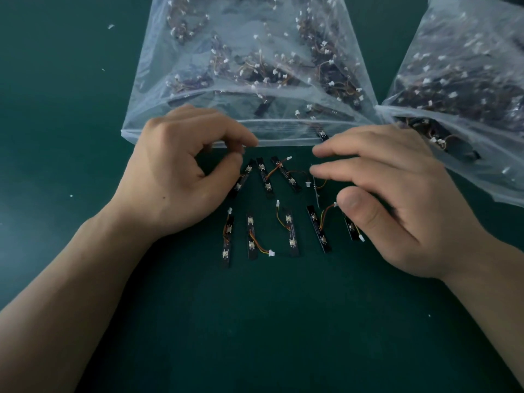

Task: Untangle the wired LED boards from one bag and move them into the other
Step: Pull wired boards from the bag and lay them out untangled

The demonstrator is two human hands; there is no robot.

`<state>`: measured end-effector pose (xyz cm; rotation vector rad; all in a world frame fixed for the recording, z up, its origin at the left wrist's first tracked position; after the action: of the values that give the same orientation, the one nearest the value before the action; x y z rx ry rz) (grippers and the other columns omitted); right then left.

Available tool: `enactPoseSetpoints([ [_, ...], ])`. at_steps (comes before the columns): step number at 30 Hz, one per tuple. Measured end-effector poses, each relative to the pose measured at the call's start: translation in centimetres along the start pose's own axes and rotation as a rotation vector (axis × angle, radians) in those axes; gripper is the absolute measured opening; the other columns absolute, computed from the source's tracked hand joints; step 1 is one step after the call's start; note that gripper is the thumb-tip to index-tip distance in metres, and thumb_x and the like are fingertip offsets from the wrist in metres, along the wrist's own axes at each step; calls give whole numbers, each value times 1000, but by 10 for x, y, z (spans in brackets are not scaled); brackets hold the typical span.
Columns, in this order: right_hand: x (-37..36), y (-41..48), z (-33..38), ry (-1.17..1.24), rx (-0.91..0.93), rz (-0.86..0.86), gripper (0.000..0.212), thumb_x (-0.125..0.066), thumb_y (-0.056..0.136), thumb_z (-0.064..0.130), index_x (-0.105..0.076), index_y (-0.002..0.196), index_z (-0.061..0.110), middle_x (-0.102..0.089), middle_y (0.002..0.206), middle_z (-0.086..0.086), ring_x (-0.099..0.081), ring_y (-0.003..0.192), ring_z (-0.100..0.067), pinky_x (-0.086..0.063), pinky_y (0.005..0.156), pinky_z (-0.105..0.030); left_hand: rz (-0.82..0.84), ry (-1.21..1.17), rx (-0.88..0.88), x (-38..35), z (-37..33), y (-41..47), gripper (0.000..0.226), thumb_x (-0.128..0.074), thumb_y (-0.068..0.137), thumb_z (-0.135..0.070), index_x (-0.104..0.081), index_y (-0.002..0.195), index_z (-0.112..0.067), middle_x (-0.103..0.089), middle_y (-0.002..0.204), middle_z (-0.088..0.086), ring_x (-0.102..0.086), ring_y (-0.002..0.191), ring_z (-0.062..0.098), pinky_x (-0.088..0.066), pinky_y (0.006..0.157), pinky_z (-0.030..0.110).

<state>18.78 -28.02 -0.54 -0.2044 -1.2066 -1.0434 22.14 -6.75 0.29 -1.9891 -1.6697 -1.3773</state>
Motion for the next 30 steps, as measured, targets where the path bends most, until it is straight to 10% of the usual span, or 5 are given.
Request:
enactPoseSetpoints([
  [30, 2, -3, -14, 126, -113, -47, 48, -34, 110, 39, -69, 129, 13, -65, 133, 3, -57, 133, -19, -38, 111, -55, 91, 43, 39, -12, 7, -2, 21, -66, 89, -17, -77, 107, -21, -69, 96, -8, -65, 95, 20, -54, 82, 44],
])
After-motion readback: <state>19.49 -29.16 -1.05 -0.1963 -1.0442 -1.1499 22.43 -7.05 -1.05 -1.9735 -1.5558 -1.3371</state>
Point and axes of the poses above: each hand's wrist, its own y-axis towards the middle knuckle, its own x-axis out of the back of the hand, z = x × y, the point moved 8 cm from there along y, towards the middle knuckle
